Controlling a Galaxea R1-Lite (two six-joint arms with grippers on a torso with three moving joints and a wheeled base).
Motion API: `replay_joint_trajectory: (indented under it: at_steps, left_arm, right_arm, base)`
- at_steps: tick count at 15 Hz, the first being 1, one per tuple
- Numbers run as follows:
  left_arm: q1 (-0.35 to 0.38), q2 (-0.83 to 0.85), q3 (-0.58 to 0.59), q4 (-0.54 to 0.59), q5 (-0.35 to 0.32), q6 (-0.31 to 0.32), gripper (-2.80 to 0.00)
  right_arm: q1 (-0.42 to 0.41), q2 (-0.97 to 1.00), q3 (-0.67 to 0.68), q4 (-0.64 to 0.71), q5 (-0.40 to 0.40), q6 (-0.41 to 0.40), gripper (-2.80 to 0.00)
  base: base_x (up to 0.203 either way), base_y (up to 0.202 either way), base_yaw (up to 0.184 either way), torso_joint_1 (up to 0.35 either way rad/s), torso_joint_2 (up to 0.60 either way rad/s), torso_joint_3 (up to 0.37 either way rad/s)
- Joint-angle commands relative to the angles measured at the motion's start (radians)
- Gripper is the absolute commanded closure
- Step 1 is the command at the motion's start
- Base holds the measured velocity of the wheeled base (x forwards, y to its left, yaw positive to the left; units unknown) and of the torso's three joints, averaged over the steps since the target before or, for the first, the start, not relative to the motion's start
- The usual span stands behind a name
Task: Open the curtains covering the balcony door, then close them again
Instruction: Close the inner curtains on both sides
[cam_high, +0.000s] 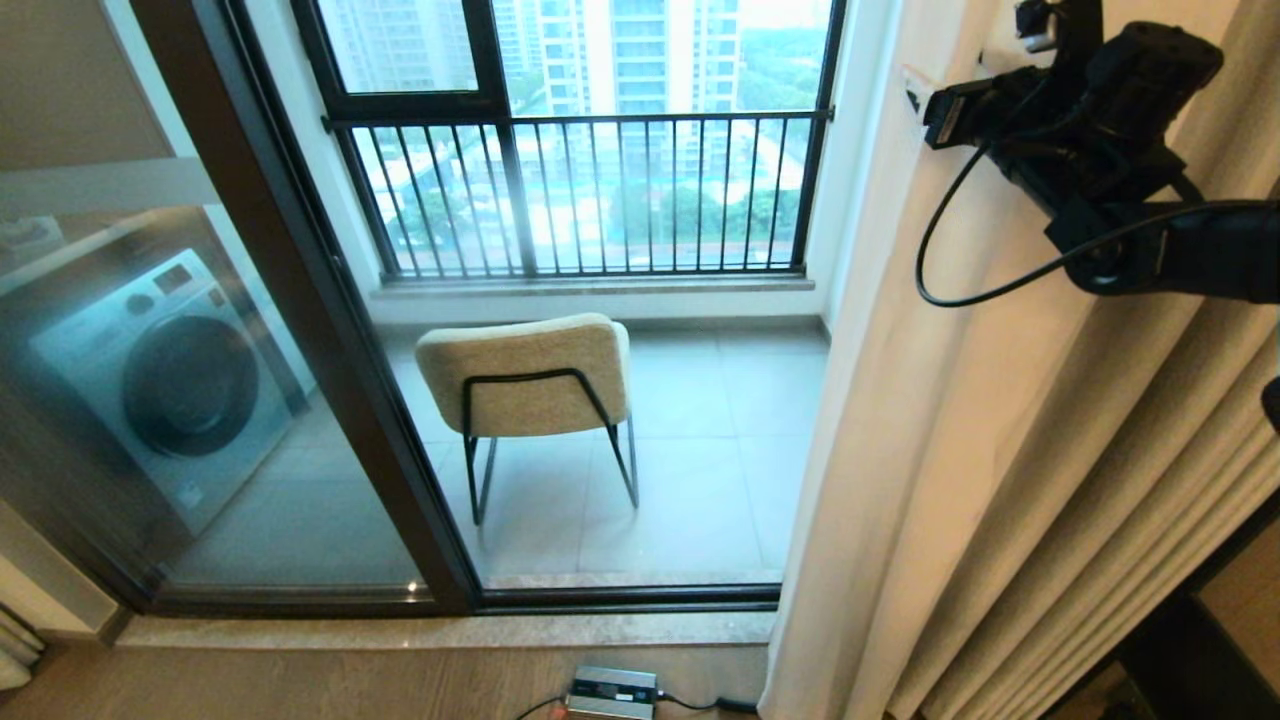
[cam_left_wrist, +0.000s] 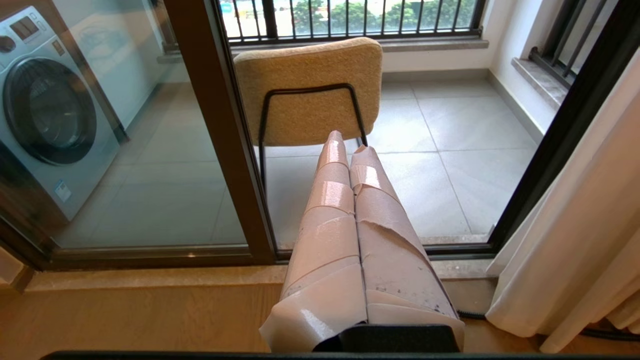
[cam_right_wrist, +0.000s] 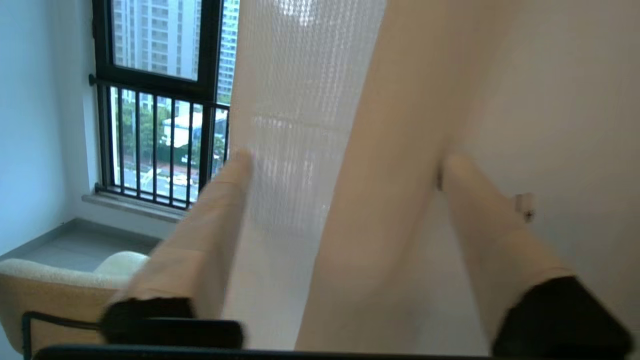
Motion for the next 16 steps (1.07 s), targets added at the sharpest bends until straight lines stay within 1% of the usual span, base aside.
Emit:
replay_joint_trajectory:
  at_steps: [1, 6, 13, 16]
  left_arm:
    - [0.000, 0.000, 0.000, 0.000, 0.000, 0.001, 0.00]
    - [0.000, 0.000, 0.000, 0.000, -0.001, 0.001, 0.00]
    - [0.000, 0.000, 0.000, 0.000, 0.000, 0.001, 0.00]
    - [0.000, 0.000, 0.000, 0.000, 0.000, 0.001, 0.00]
  right_arm:
    - [0.001, 0.015, -0.015, -0.005, 0.000, -0.001, 0.00]
    - [0.001, 0.013, -0.018, -0.027, 0.000, 0.002, 0.00]
    - [0.001, -0.034, -0.011, -0.022, 0.001, 0.005, 0.00]
    - [0.001, -0.084, -0.003, -0.013, 0.002, 0.046, 0.00]
  base:
    - [0.000, 0.000, 0.000, 0.000, 0.00, 0.000]
    - [0.000, 0.000, 0.000, 0.000, 0.00, 0.000]
    - [0.000, 0.000, 0.000, 0.000, 0.00, 0.000]
    - [0.000, 0.000, 0.000, 0.000, 0.00, 0.000]
